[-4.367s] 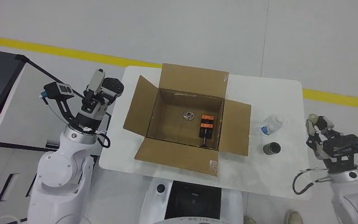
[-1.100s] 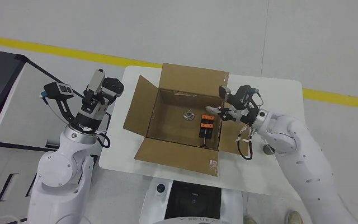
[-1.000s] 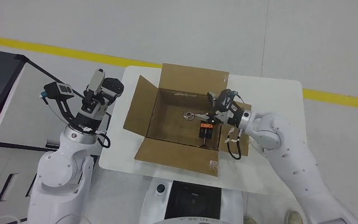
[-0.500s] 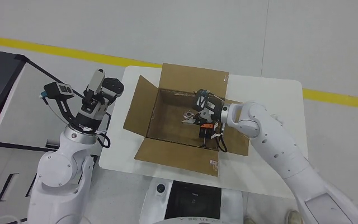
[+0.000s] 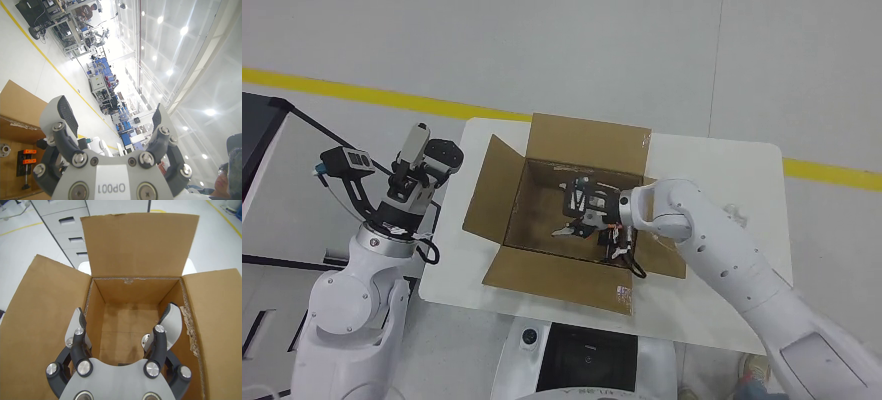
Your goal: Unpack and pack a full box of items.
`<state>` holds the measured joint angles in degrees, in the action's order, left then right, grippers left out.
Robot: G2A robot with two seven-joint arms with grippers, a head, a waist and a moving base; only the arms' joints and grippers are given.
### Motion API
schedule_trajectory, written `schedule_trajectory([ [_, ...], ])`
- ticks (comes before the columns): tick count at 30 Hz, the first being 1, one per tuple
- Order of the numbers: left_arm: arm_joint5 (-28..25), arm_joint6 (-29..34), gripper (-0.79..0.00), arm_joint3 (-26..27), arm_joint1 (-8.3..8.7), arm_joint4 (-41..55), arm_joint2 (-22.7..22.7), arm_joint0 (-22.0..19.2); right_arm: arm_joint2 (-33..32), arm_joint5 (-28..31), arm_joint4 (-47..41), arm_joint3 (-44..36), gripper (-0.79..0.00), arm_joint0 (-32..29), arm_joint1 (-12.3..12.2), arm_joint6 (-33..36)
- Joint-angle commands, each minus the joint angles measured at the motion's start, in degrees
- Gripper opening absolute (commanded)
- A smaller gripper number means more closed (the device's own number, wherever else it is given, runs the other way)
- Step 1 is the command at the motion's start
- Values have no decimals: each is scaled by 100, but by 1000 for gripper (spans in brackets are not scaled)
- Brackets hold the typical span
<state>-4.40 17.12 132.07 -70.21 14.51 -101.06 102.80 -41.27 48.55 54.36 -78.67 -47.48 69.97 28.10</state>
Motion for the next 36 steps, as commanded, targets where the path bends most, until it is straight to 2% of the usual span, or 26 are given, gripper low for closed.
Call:
schedule_trajectory([
  [1, 0, 0, 0, 0, 0, 0, 0, 0, 137, 16, -97, 295, -526, 286, 70, 302],
  [13, 0, 0, 0, 0, 0, 0, 0, 0, 1179, -139, -252, 2222, -496, 1404, 728, 1123],
  [26, 0, 0, 0, 0, 0, 0, 0, 0, 2065, -888, 126, 3364, -446, 1837, 1575, 1458],
  [30, 0, 0, 0, 0, 0, 0, 0, 0, 2231, -1110, 337, 3686, -406, 1913, 1803, 1415],
  [31, 0, 0, 0, 0, 0, 0, 0, 0, 2269, -1118, 388, 3760, -351, 1933, 1857, 1387],
  [32, 0, 0, 0, 0, 0, 0, 0, 0, 2308, -1153, 467, 3852, -249, 1961, 1909, 1375],
  [33, 0, 0, 0, 0, 0, 0, 0, 0, 2333, -1151, 487, 3939, -219, 1970, 1961, 1331],
  [36, 0, 0, 0, 0, 0, 0, 0, 0, 2411, -1126, 594, 4207, -234, 2020, 2109, 1248],
])
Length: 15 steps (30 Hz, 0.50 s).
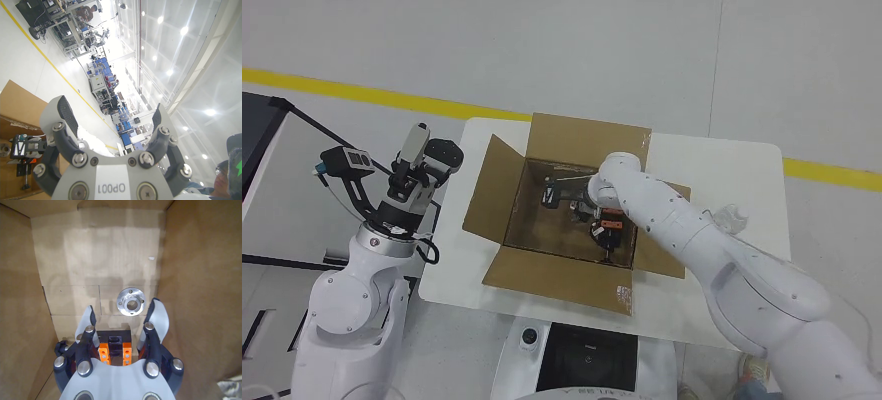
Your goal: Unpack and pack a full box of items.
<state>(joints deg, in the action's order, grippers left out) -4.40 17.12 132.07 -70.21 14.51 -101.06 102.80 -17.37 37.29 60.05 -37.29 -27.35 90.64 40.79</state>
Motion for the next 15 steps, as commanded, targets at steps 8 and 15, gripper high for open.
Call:
schedule_trajectory([
  [8, 0, 0, 0, 0, 0, 0, 0, 0, 91, 235, 66, 889, -268, 51, 378, -486],
  [15, 0, 0, 0, 0, 0, 0, 0, 0, 83, 387, -9, 1432, -314, 75, 641, -787],
])
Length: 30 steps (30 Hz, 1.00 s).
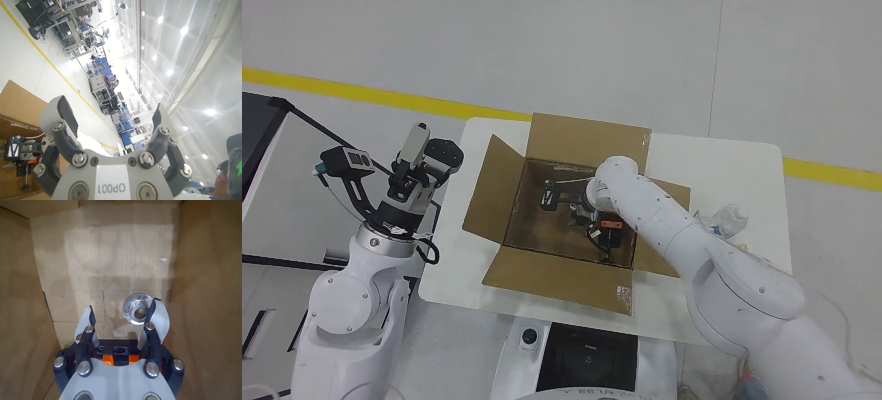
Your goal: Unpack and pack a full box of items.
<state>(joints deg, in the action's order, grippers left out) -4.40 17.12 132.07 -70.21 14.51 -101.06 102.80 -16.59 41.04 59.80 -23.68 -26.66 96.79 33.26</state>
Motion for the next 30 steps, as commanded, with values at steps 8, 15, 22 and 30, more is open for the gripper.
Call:
schedule_trajectory([
  [8, 0, 0, 0, 0, 0, 0, 0, 0, 137, -123, 443, 361, -388, 95, 240, -290],
  [15, 0, 0, 0, 0, 0, 0, 0, 0, 244, -264, 817, 503, -394, 79, 368, -440],
  [22, 0, 0, 0, 0, 0, 0, 0, 0, 202, -9, 785, 733, -394, 30, 478, -674],
  [30, 0, 0, 0, 0, 0, 0, 0, 0, -57, 755, 313, 873, -372, 71, 509, -1404],
])
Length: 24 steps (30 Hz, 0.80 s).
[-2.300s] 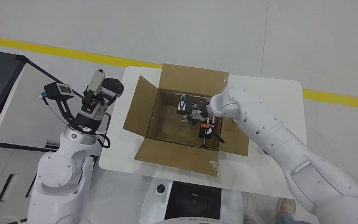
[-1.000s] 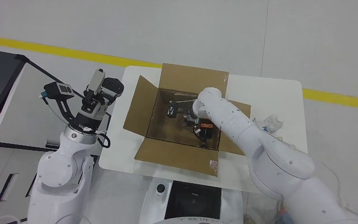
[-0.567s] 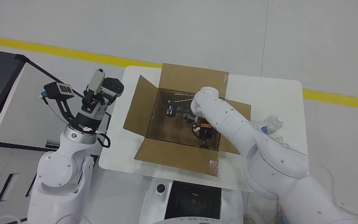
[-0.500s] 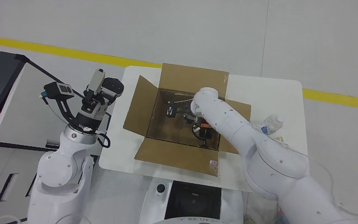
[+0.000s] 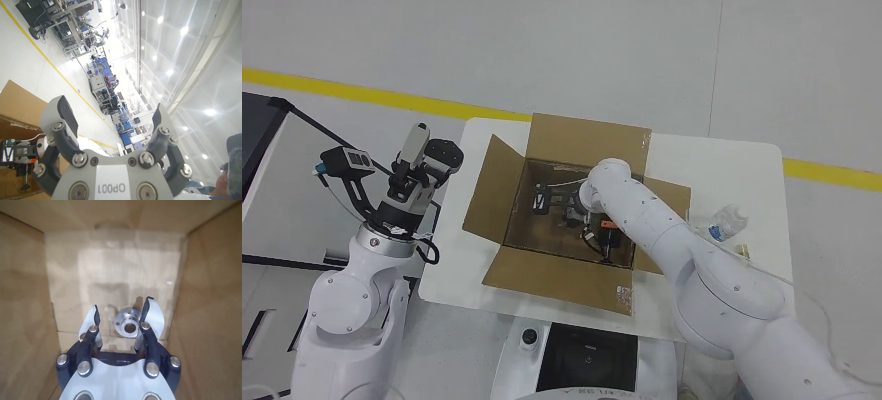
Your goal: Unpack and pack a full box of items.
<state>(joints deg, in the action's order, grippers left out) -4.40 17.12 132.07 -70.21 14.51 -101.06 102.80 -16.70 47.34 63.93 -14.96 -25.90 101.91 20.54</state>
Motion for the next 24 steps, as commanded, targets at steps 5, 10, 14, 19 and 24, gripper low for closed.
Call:
schedule_trajectory([
  [5, 0, 0, 0, 0, 0, 0, 0, 0, -120, 190, -151, -2, -382, 60, -7, -239],
  [10, 0, 0, 0, 0, 0, 0, 0, 0, -33, -150, 165, -64, -397, 90, 9, 53],
  [14, 0, 0, 0, 0, 0, 0, 0, 0, -20, -324, 257, -49, -403, 92, 34, 346],
  [19, 0, 0, 0, 0, 0, 0, 0, 0, -174, -118, 18, 10, -397, 171, 11, 286],
  [24, 0, 0, 0, 0, 0, 0, 0, 0, -192, -65, 19, 0, -308, 190, -5, 265],
])
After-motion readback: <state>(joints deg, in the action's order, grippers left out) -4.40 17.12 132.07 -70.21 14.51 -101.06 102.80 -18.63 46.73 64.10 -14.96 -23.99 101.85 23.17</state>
